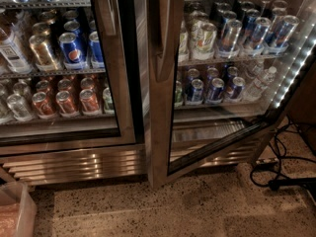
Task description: Open right fridge door
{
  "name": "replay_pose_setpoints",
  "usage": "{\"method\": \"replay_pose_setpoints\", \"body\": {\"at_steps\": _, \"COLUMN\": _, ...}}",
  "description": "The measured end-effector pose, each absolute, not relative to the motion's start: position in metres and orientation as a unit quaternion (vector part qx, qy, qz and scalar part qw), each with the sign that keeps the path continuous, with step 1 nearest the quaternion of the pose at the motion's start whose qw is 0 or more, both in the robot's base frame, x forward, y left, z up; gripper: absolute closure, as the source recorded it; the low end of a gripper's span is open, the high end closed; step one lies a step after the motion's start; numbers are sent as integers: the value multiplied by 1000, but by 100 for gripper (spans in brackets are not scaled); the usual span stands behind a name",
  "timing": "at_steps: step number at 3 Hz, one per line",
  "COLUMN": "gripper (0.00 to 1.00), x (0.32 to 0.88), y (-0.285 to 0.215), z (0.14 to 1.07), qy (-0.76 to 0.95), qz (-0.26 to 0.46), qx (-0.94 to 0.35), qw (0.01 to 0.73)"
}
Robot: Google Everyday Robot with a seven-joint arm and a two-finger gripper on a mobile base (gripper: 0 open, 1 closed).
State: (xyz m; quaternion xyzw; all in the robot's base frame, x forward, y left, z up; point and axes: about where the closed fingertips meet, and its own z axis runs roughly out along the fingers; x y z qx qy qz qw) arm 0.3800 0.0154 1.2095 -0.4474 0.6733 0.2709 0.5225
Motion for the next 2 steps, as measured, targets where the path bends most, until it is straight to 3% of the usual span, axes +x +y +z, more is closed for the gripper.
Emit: {"method": "replay_pose_setpoints", "body": {"at_steps": 2, "gripper": 0, "x": 380, "y": 15, "z": 1210, "qy": 673, "qz": 271, "qx": -447, "qw": 523}}
